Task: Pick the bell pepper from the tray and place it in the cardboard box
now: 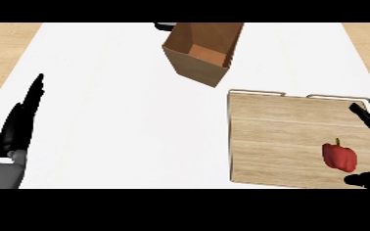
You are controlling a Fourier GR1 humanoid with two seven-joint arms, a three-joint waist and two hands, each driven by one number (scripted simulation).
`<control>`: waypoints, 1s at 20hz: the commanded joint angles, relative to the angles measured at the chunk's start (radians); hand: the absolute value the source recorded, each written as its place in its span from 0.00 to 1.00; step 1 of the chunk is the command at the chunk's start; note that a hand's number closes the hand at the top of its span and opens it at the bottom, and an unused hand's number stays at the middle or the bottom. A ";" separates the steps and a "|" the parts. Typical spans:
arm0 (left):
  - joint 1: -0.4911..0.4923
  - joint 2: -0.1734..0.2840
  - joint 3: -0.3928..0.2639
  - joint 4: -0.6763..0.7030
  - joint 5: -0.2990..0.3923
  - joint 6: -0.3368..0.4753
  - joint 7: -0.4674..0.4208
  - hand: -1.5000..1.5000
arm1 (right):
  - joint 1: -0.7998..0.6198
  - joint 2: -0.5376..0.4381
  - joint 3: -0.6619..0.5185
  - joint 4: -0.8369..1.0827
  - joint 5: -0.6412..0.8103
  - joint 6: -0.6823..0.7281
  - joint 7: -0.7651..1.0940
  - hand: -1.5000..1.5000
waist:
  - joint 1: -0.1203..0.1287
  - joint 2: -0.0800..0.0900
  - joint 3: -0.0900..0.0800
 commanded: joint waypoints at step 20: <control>0.011 -0.041 0.001 -0.020 -0.032 0.009 0.037 0.50 | -0.012 -0.017 0.109 0.010 -0.021 0.041 -0.364 0.00 | -0.033 -0.008 -0.001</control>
